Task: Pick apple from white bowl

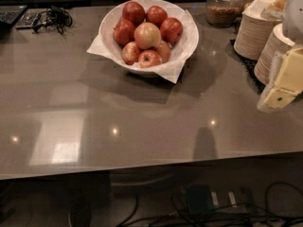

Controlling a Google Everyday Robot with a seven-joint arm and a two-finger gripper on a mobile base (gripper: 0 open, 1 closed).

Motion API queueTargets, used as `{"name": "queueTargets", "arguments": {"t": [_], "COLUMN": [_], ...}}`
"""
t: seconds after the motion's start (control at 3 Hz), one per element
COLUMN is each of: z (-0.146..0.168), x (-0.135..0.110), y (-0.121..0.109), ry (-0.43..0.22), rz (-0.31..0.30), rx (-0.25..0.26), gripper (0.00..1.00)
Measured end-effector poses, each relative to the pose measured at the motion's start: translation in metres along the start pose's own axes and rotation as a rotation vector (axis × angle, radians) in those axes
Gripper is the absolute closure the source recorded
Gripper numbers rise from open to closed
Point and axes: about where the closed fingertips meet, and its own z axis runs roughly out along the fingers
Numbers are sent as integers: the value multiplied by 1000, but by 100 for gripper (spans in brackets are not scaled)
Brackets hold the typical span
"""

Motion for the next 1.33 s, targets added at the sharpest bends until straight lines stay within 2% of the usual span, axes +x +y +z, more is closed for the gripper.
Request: {"name": "queueTargets", "arguments": {"t": [0.33, 0.67, 1.33], "z": [0, 3, 26], "x": [0, -17, -90], "y": [0, -9, -66], "ry": [0, -41, -193], "rz": [0, 2, 31], "rx": [0, 29, 133], "gripper": [0, 0, 0]}}
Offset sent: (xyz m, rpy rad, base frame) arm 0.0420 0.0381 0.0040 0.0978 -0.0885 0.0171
